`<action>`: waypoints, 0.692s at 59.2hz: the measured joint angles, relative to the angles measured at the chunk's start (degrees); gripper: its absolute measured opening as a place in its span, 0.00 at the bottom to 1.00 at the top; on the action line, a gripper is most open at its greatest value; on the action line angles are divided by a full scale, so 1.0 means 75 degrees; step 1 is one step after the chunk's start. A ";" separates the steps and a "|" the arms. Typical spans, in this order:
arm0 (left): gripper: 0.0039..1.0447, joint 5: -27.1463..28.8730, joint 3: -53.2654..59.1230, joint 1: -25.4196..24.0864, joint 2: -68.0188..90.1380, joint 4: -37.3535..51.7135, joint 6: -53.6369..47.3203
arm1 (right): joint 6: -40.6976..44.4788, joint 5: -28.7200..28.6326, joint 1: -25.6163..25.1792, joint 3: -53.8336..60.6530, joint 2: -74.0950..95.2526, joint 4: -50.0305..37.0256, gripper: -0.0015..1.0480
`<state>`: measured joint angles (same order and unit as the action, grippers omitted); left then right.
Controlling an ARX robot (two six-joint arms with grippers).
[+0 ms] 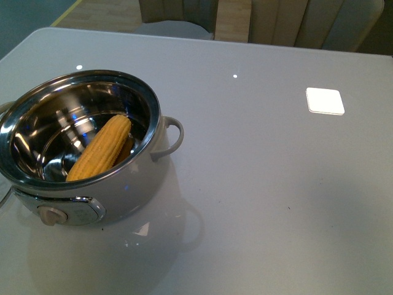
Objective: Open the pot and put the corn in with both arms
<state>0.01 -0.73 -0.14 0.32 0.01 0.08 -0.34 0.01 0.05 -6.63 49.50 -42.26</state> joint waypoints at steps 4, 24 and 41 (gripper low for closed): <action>0.94 0.0000 0.0000 0.0000 0.0000 0.0000 0.0000 | 0.0003 0.0000 0.0000 0.0157 -0.0323 0.0192 0.02; 0.94 0.0000 0.0000 0.0000 0.0000 0.0000 0.0000 | 0.0003 0.0009 0.0000 0.0746 -0.1486 0.0708 0.02; 0.94 0.0000 0.0000 0.0000 0.0000 0.0000 0.0000 | 0.0003 0.0003 0.0000 0.0749 -0.3191 0.2267 0.02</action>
<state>0.01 -0.73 -0.14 0.32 0.01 0.08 -0.32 0.03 0.05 -1.02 25.56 -25.26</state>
